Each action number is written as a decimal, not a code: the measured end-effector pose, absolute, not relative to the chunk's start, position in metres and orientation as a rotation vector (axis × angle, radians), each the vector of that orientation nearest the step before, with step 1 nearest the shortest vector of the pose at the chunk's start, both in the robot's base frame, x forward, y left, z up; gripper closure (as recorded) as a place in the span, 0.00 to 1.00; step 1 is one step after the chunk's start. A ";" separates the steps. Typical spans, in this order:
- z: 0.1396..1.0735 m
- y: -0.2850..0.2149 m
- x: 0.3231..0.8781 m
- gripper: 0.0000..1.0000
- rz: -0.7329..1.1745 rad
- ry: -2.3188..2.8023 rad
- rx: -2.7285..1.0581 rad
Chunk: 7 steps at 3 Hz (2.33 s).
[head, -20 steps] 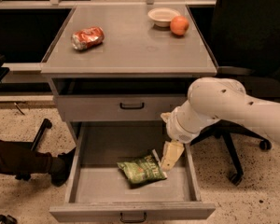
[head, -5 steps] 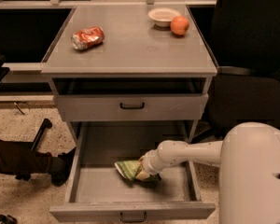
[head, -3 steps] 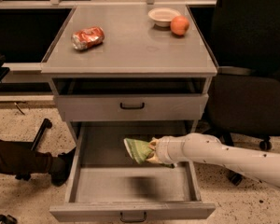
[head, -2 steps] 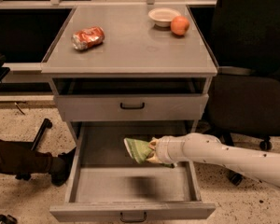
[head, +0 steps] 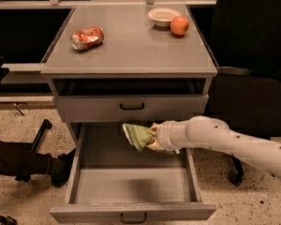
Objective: Pick green jalapeno chip bag from middle drawer and place on counter
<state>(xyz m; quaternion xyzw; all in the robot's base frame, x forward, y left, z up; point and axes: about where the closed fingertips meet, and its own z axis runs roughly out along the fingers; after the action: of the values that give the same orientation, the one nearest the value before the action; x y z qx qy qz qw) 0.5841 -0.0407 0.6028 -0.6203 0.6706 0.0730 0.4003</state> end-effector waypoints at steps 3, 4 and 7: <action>0.757 -0.039 0.576 1.00 0.110 1.560 -1.525; 0.774 -0.036 0.579 1.00 0.079 1.540 -1.531; 0.884 -0.020 0.609 1.00 -0.052 1.392 -1.514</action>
Offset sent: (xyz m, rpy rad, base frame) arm -0.0155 -0.0052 0.2213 0.0623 -0.2234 0.0025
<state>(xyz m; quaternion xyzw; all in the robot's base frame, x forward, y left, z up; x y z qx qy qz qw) 0.6092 -0.0204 0.8839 -0.6305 0.5794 -0.0216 0.5160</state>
